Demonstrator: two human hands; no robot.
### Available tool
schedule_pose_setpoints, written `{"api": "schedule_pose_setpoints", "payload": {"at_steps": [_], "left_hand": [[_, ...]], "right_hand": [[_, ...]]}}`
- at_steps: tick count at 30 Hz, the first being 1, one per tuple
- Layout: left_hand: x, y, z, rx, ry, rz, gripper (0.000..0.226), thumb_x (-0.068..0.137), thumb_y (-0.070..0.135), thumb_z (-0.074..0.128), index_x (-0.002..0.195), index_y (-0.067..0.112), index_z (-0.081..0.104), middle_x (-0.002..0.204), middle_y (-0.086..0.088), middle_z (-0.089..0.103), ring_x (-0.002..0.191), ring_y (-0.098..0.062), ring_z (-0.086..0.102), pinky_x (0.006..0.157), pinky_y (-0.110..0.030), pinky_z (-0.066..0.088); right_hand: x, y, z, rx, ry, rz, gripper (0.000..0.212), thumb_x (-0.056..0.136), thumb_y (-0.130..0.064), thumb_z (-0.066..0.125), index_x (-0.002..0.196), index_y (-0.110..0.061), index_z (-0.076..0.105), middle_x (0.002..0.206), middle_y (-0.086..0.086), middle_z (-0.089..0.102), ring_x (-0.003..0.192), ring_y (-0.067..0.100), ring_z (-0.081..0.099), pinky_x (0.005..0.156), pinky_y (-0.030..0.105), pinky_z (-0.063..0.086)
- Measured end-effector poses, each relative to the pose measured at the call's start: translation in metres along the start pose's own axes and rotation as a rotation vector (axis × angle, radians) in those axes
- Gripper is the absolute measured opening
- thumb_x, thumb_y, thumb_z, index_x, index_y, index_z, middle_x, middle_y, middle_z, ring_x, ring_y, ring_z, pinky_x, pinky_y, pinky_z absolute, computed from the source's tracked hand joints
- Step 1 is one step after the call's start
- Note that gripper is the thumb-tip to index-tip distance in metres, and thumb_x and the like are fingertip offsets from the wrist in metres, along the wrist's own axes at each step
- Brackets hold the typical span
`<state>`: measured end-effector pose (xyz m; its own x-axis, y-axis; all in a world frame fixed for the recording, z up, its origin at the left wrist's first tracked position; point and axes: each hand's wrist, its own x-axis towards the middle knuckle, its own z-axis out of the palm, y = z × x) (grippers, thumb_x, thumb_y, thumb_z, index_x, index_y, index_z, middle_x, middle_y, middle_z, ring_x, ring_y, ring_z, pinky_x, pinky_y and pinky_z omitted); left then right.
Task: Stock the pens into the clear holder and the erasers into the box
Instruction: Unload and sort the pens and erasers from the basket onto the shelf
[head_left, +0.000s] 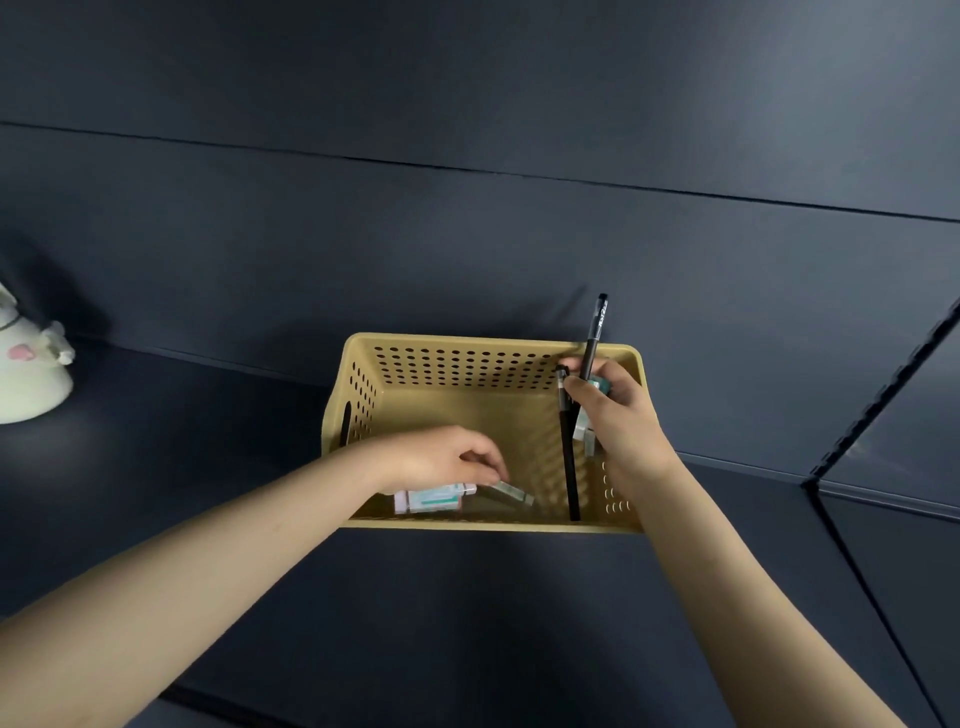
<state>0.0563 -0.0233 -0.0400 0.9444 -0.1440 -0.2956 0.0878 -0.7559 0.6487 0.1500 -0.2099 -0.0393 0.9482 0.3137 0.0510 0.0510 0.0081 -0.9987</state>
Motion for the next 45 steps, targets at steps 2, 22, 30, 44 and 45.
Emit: {"api": "schedule_pose_setpoints", "payload": {"at_steps": [2,22,30,44,45], "left_hand": [[-0.007,-0.001,-0.009,-0.068,0.027,-0.059,0.021,0.098,0.032,0.055,0.114,0.027,0.067,0.104,0.017,0.061,0.080,-0.001,0.060,0.066,-0.016,0.044],[-0.038,-0.013,-0.055,-0.420,0.412,-0.132,0.018,0.096,0.035,0.060,0.109,0.028,0.070,0.104,-0.003,0.067,0.068,-0.011,0.064,0.052,-0.026,0.049],[-0.046,0.004,-0.054,-0.714,0.616,-0.051,0.015,0.096,0.031,0.061,0.104,0.028,0.073,0.100,-0.003,0.067,0.070,-0.014,0.064,0.054,-0.029,0.048],[-0.070,0.098,0.022,-1.103,0.622,0.155,0.016,0.093,0.033,0.063,0.103,0.027,0.075,0.100,-0.006,0.071,0.060,-0.009,0.060,0.048,-0.024,0.047],[-0.071,0.107,0.033,-1.129,0.587,0.159,0.016,0.093,0.032,0.064,0.103,0.025,0.075,0.097,-0.006,0.070,0.058,-0.009,0.059,0.046,-0.023,0.046]], "right_hand": [[0.003,-0.001,0.000,0.022,0.020,0.046,0.010,0.093,-0.028,0.065,0.094,-0.036,0.072,0.110,-0.002,0.071,0.108,0.021,0.065,0.101,0.050,0.049],[0.006,-0.025,0.015,0.015,0.053,0.246,0.010,0.094,-0.015,0.063,0.096,-0.022,0.070,0.103,0.010,0.070,0.105,0.030,0.064,0.098,0.050,0.051],[-0.016,-0.055,0.016,0.217,0.110,0.080,0.010,0.096,-0.013,0.060,0.101,-0.019,0.065,0.090,0.003,0.068,0.085,0.017,0.065,0.069,0.033,0.053],[-0.119,-0.048,-0.050,0.610,0.370,0.053,0.015,0.097,-0.010,0.047,0.089,-0.021,0.054,0.073,-0.002,0.059,0.058,0.014,0.056,0.054,0.024,0.046],[-0.133,-0.043,-0.062,0.605,0.378,0.072,0.015,0.097,-0.010,0.048,0.090,-0.022,0.055,0.073,-0.003,0.059,0.057,0.013,0.056,0.054,0.024,0.046]]}}
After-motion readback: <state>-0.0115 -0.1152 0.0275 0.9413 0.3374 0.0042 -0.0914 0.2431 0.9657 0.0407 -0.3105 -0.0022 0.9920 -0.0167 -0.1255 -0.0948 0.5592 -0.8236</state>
